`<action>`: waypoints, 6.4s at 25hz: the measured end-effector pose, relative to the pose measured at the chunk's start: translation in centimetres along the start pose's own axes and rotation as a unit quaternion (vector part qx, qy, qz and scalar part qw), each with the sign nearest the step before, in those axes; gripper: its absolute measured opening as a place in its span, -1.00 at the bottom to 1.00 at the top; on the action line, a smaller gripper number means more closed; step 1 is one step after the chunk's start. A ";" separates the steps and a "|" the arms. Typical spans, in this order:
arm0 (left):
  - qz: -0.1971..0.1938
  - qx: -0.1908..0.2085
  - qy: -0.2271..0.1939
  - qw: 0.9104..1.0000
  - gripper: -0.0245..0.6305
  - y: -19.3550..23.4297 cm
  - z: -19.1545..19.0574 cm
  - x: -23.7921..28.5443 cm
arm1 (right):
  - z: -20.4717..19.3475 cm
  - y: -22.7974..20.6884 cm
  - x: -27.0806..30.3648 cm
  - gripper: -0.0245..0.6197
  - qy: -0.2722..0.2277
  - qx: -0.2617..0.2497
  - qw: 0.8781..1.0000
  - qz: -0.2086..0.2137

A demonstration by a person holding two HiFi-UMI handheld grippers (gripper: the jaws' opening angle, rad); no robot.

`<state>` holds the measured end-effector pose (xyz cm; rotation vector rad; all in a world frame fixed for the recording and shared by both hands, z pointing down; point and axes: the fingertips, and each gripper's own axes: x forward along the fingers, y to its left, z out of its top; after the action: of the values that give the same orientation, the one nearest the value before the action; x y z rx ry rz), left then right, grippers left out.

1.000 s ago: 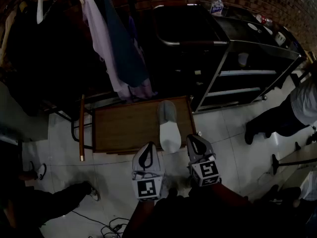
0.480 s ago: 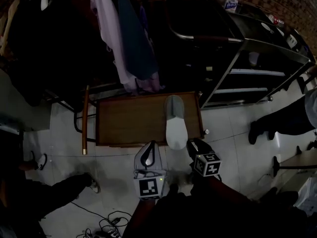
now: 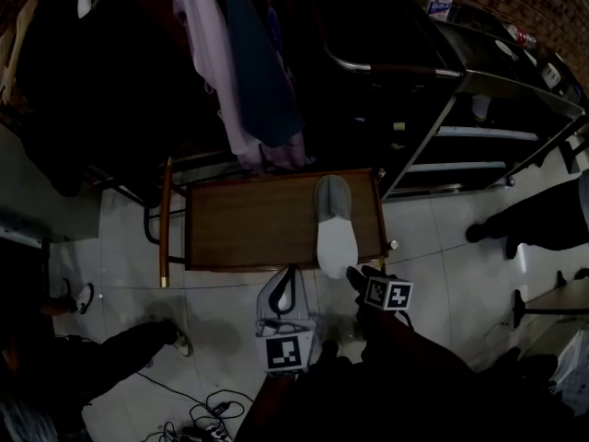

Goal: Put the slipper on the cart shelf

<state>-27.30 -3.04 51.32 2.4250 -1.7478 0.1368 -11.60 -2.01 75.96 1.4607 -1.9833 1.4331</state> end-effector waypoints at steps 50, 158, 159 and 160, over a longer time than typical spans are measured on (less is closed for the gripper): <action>-0.031 0.006 -0.023 0.999 -0.88 -1.8 1.5 -0.6 | 6.3 6.1 -8.3 -0.80 -0.155 -0.178 0.972 0.005; 0.011 0.036 -0.072 0.997 -0.88 -34.5 7.5 27.1 | 42.7 -26.4 -14.2 -0.80 -0.164 -0.120 0.978 0.053; 0.011 0.039 -0.071 0.997 -0.88 -34.6 7.4 27.2 | 43.3 -26.3 -13.5 -0.80 -0.161 -0.109 0.979 0.061; 0.012 0.040 -0.071 0.997 -0.88 -34.6 7.3 27.4 | 43.9 -26.3 -12.7 -0.80 -0.157 -0.096 0.980 0.069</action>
<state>14.09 -19.15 46.16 2.5286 -1.8642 0.0391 29.59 -31.30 60.81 1.5672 -2.3792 1.0721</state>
